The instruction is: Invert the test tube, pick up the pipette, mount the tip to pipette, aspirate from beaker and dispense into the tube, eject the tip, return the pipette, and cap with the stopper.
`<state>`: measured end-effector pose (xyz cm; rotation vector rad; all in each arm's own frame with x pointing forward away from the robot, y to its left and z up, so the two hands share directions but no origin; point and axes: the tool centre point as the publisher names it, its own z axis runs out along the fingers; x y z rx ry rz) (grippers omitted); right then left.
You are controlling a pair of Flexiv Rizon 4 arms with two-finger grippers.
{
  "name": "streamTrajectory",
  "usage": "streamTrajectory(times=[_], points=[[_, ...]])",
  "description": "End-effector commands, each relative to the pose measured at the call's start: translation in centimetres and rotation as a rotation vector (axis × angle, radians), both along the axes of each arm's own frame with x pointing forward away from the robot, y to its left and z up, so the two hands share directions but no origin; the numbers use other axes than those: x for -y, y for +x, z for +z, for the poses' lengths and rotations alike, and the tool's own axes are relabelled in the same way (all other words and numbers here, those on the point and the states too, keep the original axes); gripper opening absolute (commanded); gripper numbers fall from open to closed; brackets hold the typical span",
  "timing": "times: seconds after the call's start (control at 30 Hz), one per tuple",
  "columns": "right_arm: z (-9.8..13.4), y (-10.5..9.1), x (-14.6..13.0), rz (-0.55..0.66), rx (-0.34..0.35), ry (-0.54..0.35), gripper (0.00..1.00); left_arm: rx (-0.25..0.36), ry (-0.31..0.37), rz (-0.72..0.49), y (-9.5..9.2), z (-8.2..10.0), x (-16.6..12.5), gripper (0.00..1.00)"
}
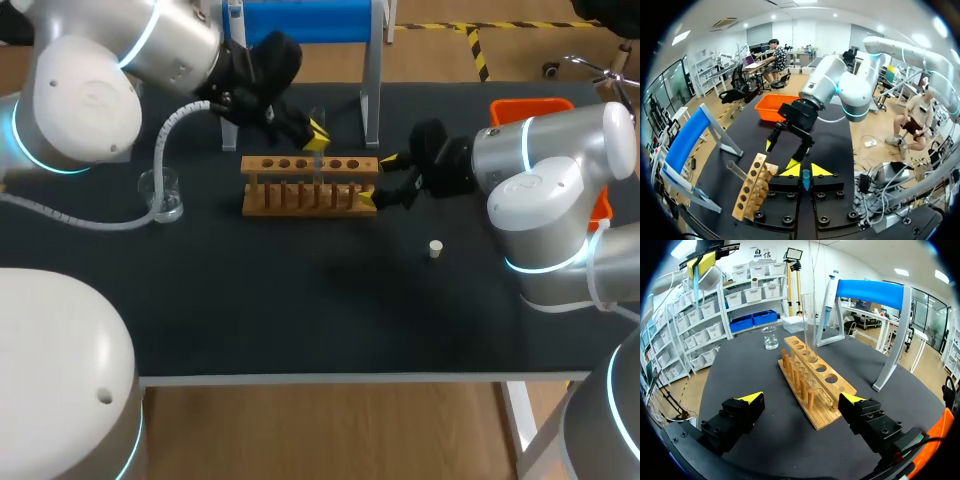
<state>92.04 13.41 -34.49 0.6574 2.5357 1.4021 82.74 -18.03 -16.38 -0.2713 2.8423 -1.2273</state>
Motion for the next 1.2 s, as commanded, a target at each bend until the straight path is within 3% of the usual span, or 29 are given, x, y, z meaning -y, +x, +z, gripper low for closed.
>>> streamTrajectory(times=[0.03,0.4,0.83,1.2], points=[[0.0,0.0,0.1,0.002,0.000,0.001,1.00,-0.017,-0.002,-0.022,0.5,-0.4,0.2,0.00],[0.3,-0.2,0.3,0.011,0.006,0.004,1.00,-0.027,-0.001,-0.026,0.4,-0.5,0.2,0.00],[5.4,-5.9,5.3,0.148,0.018,0.103,1.00,-0.027,-0.001,-0.026,0.4,-0.5,0.2,0.00],[9.6,-9.1,4.7,0.368,0.060,0.278,1.00,-0.027,-0.001,-0.026,0.4,-0.5,0.2,0.00]])
